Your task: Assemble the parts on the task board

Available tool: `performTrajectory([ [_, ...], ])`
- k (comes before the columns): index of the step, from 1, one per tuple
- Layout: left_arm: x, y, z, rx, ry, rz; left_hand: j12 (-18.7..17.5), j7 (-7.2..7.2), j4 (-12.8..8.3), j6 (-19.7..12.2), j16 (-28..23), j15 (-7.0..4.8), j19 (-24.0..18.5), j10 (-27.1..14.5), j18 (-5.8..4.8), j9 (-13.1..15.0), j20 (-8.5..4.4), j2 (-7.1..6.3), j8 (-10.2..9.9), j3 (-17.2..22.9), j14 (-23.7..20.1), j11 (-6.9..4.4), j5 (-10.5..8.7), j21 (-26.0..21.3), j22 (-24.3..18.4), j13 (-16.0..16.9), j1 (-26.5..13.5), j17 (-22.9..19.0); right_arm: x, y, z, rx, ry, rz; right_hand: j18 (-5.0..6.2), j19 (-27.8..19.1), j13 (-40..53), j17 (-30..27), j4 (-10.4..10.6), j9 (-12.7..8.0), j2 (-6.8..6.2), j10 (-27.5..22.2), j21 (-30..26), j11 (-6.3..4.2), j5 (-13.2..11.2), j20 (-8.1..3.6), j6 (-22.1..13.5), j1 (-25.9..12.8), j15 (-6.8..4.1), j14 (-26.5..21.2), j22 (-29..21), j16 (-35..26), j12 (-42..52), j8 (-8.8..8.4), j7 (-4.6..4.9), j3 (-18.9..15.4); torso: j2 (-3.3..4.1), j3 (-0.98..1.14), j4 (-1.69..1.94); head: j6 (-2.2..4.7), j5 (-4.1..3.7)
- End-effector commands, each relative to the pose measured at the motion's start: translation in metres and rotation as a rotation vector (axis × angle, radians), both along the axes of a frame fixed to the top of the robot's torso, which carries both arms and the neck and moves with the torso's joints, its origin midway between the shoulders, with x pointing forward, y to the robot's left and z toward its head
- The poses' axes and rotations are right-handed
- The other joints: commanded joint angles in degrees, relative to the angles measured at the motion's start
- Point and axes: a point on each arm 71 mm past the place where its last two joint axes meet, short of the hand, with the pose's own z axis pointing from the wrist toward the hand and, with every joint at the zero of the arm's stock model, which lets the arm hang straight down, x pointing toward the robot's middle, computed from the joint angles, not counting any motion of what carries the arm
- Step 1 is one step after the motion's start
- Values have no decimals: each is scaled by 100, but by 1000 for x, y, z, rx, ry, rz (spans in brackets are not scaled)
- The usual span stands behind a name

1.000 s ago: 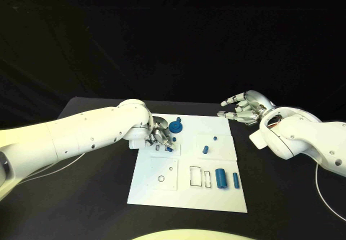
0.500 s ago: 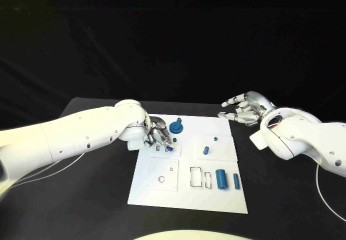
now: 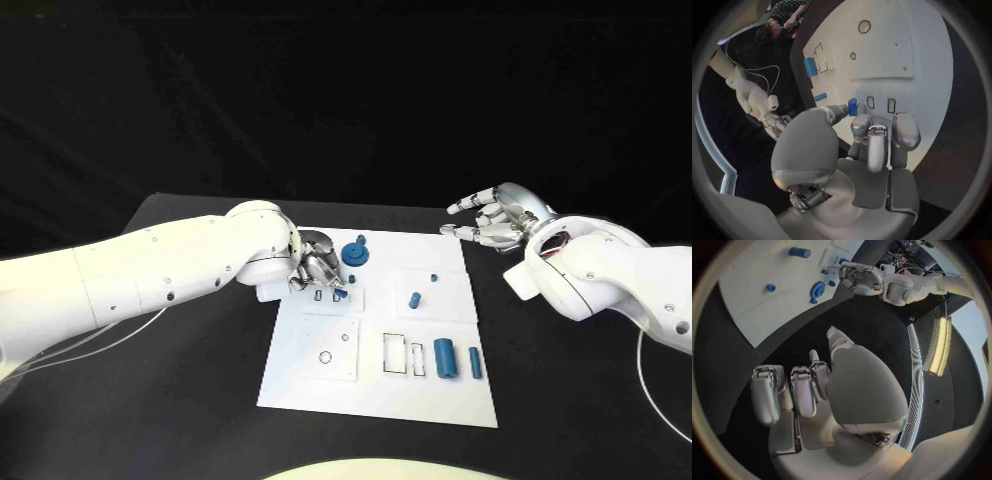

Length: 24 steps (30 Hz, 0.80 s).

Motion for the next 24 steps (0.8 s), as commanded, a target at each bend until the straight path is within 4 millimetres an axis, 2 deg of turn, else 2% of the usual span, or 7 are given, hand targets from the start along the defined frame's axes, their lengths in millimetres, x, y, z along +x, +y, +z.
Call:
performTrajectory([
  [1,2,0,3,54,-95,-11,42,-62,-1099,102,26,-37,64,60,-123,663,-13,-9,-12,1133,559,-14,35,29,26,18,-68,1375,0,1,-1,-6,2,16,87,333,482,1063,-2,-6,29,-38,-32,-15,23,18,33,-27,1,489,1218,-31,-37,22,8,41,6,2,-5,-10,16],
  [8,1,0,0,105,-121,-28,65,-83,-1178,166,54,-59,139,140,-141,683,-34,-70,-19,1252,585,-36,84,70,117,64,-154,1449,0,1,-2,-7,2,17,87,333,482,1063,-2,-6,29,-38,-32,-15,23,18,33,-27,1,489,1218,-31,-37,22,8,41,10,-4,-11,-22,36],
  [13,1,0,-3,127,-111,-42,61,-89,-1199,182,57,-65,158,153,-146,688,-40,-84,-23,1283,588,-42,106,80,141,61,-182,1455,0,1,-2,-8,1,17,87,333,482,1063,-2,-6,29,-38,-32,-15,23,18,33,-27,1,489,1218,-31,-37,22,8,41,6,0,-15,-35,40],
  [24,-1,-1,-8,147,-100,-54,66,-93,-1211,195,61,-69,164,170,-147,691,-44,-92,-26,1304,591,-46,124,83,146,74,-207,1466,0,1,-2,-9,2,19,87,333,482,1063,-2,-6,29,-38,-32,-15,23,18,33,-27,1,489,1218,-31,-37,22,8,41,12,-7,-14,-40,37],
])
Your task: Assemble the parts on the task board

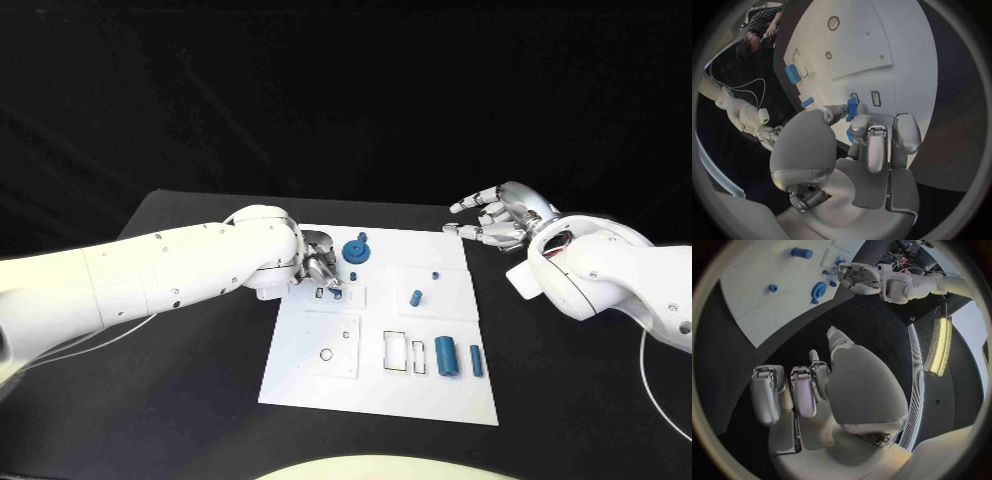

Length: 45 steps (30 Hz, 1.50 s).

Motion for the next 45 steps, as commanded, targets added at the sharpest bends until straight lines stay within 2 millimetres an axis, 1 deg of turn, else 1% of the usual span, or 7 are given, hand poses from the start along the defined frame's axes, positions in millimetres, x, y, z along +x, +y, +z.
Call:
performTrajectory([
  [1,-1,-1,-2,23,1,-17,40,-96,-1142,157,37,-30,38,47,-57,449,6,8,-18,1174,591,-13,23,40,15,15,-67,1464,0,2,0,-7,-1,20,87,333,483,1064,-2,-7,29,-38,-32,-16,23,18,33,-28,1,489,1213,-31,-37,22,8,41,5,-5,-1,-2,-3],
  [10,-3,-1,-4,35,10,-28,54,-103,-1161,175,43,-36,42,77,-57,455,1,-5,-19,1198,596,-20,48,41,15,42,-103,1478,-1,2,-1,-8,1,20,87,333,483,1064,-2,-7,29,-38,-32,-16,23,18,33,-28,1,489,1213,-31,-37,22,8,41,0,-3,6,-23,3],
  [16,-5,-2,-5,41,17,-37,57,-107,-1173,183,45,-39,49,87,-59,458,-1,-12,-19,1209,597,-23,63,45,25,48,-117,1483,-1,2,-1,-8,1,21,87,333,483,1064,-2,-7,29,-38,-32,-16,23,18,33,-28,1,489,1213,-31,-37,22,8,41,-1,-3,3,-29,4],
  [36,-7,-3,-7,49,40,-53,68,-117,-1199,209,48,-47,58,118,-61,467,-7,-33,-19,1236,600,-33,100,49,36,71,-158,1491,-1,2,-1,-9,5,22,88,330,474,1061,2,-15,15,-46,-42,-17,54,15,35,-52,-1,489,1209,-33,-44,27,6,54,3,-4,4,-33,3],
  [40,-6,-2,-8,49,49,-51,80,-134,-1236,251,47,-61,75,166,-65,481,-21,-53,-26,1280,599,-49,221,55,52,103,-257,1489,-1,2,-1,-9,5,22,88,330,474,1061,2,-15,15,-46,-42,-17,54,15,35,-52,-1,489,1209,-33,-44,27,6,54,1,-1,4,-44,5],
  [42,-6,-2,-8,48,51,-50,83,-149,-1269,286,50,-74,85,199,-67,499,-33,-58,-29,1295,602,-62,391,57,61,124,-357,1497,-1,2,-1,-9,5,22,88,330,474,1061,2,-15,15,-46,-42,-17,54,15,35,-52,-1,489,1209,-33,-44,27,6,54,4,-1,3,-44,8],
  [45,-5,-4,-8,44,53,-48,98,-172,-1243,346,54,-84,103,237,-72,518,-41,-23,-10,1277,605,-78,438,65,86,152,-461,1507,-1,2,-1,-9,4,22,90,328,471,1050,2,-17,13,-49,-47,-18,56,14,38,-57,-2,486,1206,-37,-46,30,5,58,5,-3,-3,-49,11],
])
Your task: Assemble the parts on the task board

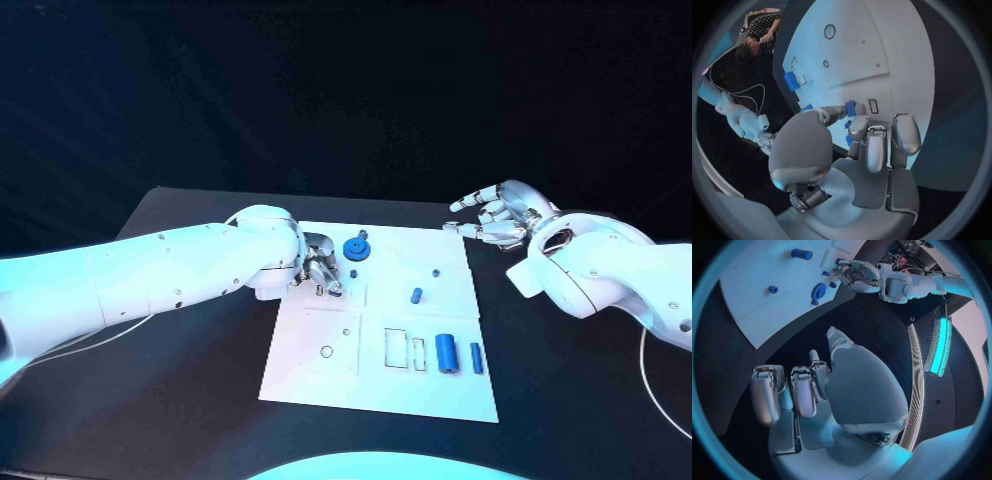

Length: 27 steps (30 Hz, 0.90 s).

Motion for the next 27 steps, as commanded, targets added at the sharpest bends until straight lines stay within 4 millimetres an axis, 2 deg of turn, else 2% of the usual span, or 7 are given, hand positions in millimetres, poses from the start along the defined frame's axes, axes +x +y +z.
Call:
performTrajectory([
  [1,-1,-2,-3,8,31,-10,24,-124,-968,162,33,-44,63,44,-74,14,-2,71,22,1004,605,-10,40,22,15,12,-37,1505,-1,2,0,-7,-1,17,90,328,472,1047,3,-8,13,-32,-25,-2,21,14,38,-57,-1,486,1209,-37,-24,30,6,26,3,0,-9,-8,5],
  [8,1,-6,-5,2,36,-7,34,-153,-934,215,33,-62,78,80,-77,38,-17,135,39,993,606,-33,43,26,31,37,-145,1506,-1,2,0,-6,-1,18,90,328,472,1047,3,-8,13,-32,-25,-2,21,14,38,-57,-1,486,1209,-37,-24,30,6,26,7,-2,-17,-11,-7],
  [11,1,-7,-5,1,37,-5,43,-166,-919,240,33,-71,89,101,-80,49,-24,168,46,988,606,-43,40,30,46,56,-194,1506,-1,2,0,-6,-1,18,90,328,472,1047,3,-8,13,-32,-25,-2,21,14,38,-57,-1,486,1209,-37,-24,30,6,26,4,0,-10,-15,-16],
  [18,2,-8,-5,0,38,-4,50,-169,-917,244,33,-73,92,109,-81,52,-26,178,47,989,606,-46,40,31,51,68,-203,1506,-1,2,0,-6,-1,18,90,328,472,1047,3,-8,13,-32,-25,-2,21,14,38,-57,-1,486,1209,-37,-24,30,6,26,1,7,-3,-19,-31],
  [27,1,-10,-6,1,54,-16,96,-198,-930,295,33,-89,113,175,-88,73,-42,168,57,923,606,-68,22,39,78,148,-298,1506,-1,2,-1,-7,1,19,90,328,472,1047,3,-8,13,-32,-25,-2,21,14,38,-57,-1,486,1209,-37,-24,30,6,26,0,-2,-4,-39,-34],
])
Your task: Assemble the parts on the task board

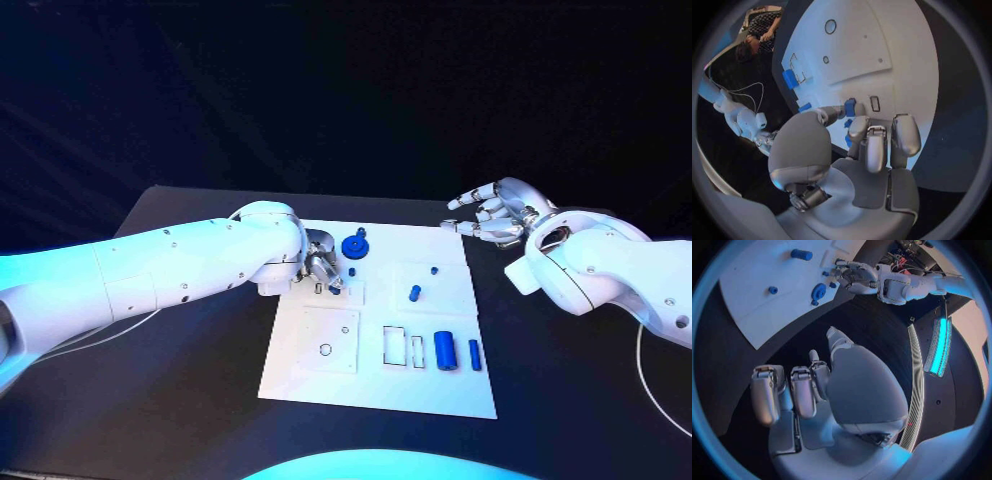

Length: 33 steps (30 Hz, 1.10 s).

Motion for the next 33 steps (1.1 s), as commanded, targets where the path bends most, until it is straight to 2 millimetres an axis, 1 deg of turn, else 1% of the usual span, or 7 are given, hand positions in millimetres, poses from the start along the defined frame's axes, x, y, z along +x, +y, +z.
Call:
performTrajectory([
  [1,-5,-6,-5,-2,42,-27,13,-151,-889,185,34,-50,32,39,-88,8,-3,-7,19,841,605,6,-10,16,2,6,-51,1507,0,1,-1,-7,-1,18,90,328,472,1049,3,-9,13,-32,-25,-2,21,14,38,-57,-1,486,1210,-37,-24,30,6,27,-3,-6,-1,-5,-3],
  [7,-5,-6,-6,-2,44,-29,26,-173,-875,217,34,-63,40,72,-91,17,-17,-39,6,730,605,-10,-11,15,11,41,-152,1507,-1,1,-1,-7,-1,17,90,328,472,1049,3,-9,13,-32,-25,-2,21,14,38,-57,-1,486,1210,-37,-24,30,6,27,-2,-4,2,-10,-10],
  [12,-5,-6,-6,-3,41,-26,23,-194,-803,254,34,-75,47,89,-93,20,-30,-38,-19,589,605,-25,-30,10,15,58,-276,1507,-1,1,-1,-7,-1,17,93,321,468,1040,2,-13,11,-36,-39,-4,22,12,42,-67,-3,484,1203,-41,-27,36,4,38,-4,-6,3,-11,-15],
  [20,-4,-6,-6,-6,37,-21,20,-222,-542,339,34,-95,63,104,-96,31,-52,-6,-81,167,605,-47,-131,-1,23,97,-552,1507,-1,1,-1,-6,-3,16,93,321,468,1040,2,-13,11,-36,-39,-4,22,12,42,-67,-3,484,1203,-41,-27,36,4,38,-3,-6,-2,-9,-19],
  [26,-3,-6,-6,-8,33,-18,18,-227,-446,367,34,-98,66,106,-97,38,-57,-7,-103,-23,605,-50,-163,-7,23,111,-618,1507,-1,0,-1,-6,-4,14,93,321,468,1040,2,-13,11,-36,-39,-4,22,12,42,-67,-3,484,1203,-41,-27,36,4,38,-1,-4,2,-3,-31],
  [30,-3,-6,-6,-7,34,-18,23,-230,-337,396,34,-101,72,113,-98,45,-60,1,-123,-218,605,-52,-176,-10,27,133,-674,1507,0,0,-1,-6,-4,14,94,318,463,1034,3,-15,7,-40,-45,-4,20,11,41,-74,-4,483,1199,-43,-31,36,4,40,-2,-5,3,-12,-34],
  [33,-3,-6,-6,-6,36,-19,24,-231,-295,406,34,-101,76,115,-99,48,-61,2,-131,-298,605,-53,-178,-10,33,140,-691,1507,0,0,-1,-6,-5,14,94,318,463,1034,3,-15,7,-40,-45,-4,20,11,41,-74,-4,483,1199,-43,-31,36,4,40,-3,-4,3,-15,-36],
])
